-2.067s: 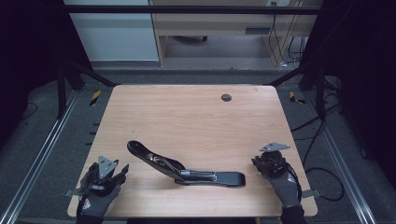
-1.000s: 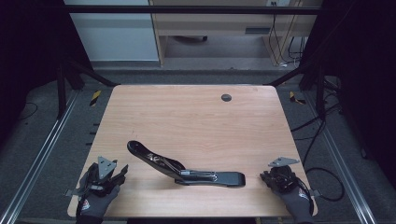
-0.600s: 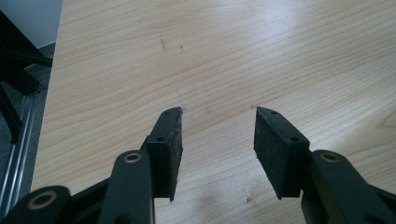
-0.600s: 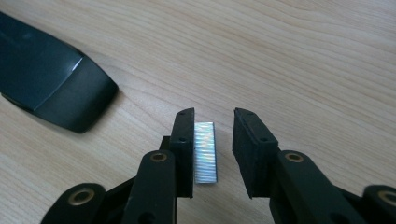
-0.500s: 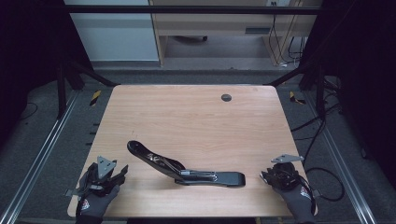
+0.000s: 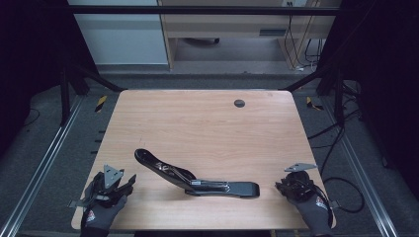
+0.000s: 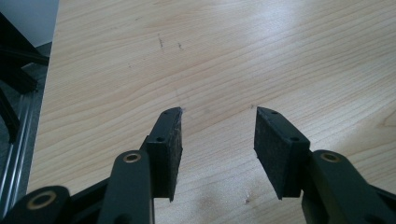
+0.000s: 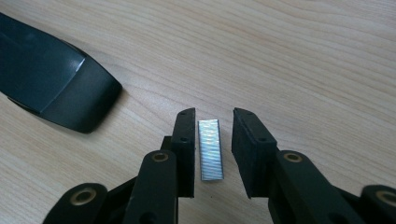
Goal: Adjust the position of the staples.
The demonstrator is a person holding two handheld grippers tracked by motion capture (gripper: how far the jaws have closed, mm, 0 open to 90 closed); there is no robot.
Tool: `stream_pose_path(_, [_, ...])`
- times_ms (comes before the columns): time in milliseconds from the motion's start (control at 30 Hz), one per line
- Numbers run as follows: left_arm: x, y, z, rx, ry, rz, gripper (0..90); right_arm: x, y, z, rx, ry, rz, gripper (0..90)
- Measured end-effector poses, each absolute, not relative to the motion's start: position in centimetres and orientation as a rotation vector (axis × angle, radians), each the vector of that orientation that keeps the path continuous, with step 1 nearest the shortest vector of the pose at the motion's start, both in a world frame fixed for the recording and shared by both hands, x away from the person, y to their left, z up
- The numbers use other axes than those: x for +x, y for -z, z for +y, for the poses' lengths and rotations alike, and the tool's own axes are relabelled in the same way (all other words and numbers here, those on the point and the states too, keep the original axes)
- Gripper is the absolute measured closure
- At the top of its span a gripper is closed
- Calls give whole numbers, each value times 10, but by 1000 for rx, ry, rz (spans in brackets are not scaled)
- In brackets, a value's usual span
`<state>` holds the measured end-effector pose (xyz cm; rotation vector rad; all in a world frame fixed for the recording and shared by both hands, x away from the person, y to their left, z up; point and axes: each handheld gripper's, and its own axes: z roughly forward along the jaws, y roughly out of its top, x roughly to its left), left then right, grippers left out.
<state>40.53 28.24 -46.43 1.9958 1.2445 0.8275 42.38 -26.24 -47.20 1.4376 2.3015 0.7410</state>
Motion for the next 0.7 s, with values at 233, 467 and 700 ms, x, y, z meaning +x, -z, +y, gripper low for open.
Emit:
stream_pose_path(233, [405,464,282,1996,-826,1248,515,425,474,-260,1432,-715,2324,719])
stream_pose_path(467, [405,464,282,2005,-834,1246,515,427,474,-260,1450,-701,2336,736])
stream_pose_path(700, [405,464,281,2007,-836,1246,515,428,476,-260,1441,-686,2351,745])
